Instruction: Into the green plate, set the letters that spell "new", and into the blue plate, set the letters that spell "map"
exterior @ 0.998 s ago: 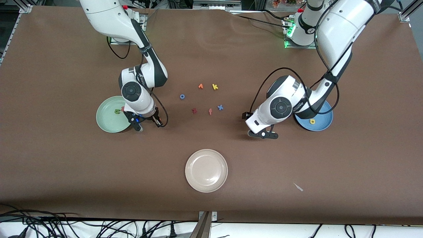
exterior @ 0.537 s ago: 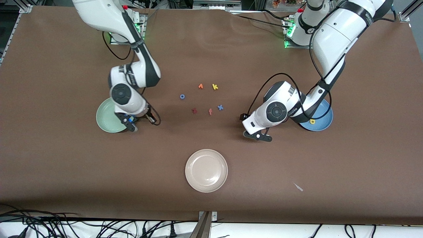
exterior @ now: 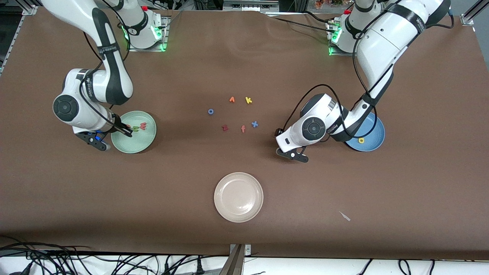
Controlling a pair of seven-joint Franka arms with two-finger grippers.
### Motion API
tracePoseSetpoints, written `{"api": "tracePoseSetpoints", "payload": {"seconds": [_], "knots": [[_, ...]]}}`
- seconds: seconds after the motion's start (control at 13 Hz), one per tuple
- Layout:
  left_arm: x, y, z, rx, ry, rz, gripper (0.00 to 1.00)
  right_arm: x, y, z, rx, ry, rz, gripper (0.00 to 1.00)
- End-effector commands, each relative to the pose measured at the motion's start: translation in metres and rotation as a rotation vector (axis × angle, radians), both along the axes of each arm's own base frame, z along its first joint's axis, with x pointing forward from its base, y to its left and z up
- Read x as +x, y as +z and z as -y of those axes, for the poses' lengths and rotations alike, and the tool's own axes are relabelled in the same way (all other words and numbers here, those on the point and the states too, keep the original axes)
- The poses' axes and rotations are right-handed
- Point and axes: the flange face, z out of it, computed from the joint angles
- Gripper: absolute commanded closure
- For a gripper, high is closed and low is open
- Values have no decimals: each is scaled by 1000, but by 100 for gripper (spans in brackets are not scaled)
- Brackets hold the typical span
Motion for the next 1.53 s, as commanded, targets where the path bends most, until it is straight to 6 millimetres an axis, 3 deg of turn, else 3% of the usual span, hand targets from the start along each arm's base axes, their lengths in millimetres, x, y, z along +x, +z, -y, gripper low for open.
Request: {"api": "tracePoseSetpoints", "payload": {"seconds": [0.0,0.08,0.15,0.23,0.61,0.92,1.15,1.46], "knots": [[0,-2,-3,15,-35,9,7,-12,-28,22,27,54,34,94],[0,-2,-4,15,-33,9,7,-12,-31,38,36,61,33,78],[0,-2,-6,15,-31,7,7,-13,-33,46,51,56,31,35],[1,-2,-7,15,-31,7,7,-11,-27,40,70,42,33,0],[-1,-7,-8,16,-38,-1,7,26,37,9,151,95,-38,0],[0,-10,-11,15,-53,0,7,56,119,-10,171,178,-81,0],[-1,-12,-11,14,-53,-2,8,71,201,-19,85,322,-111,0],[-1,-13,-12,16,-52,-3,10,59,270,-13,109,451,-84,0]]}}
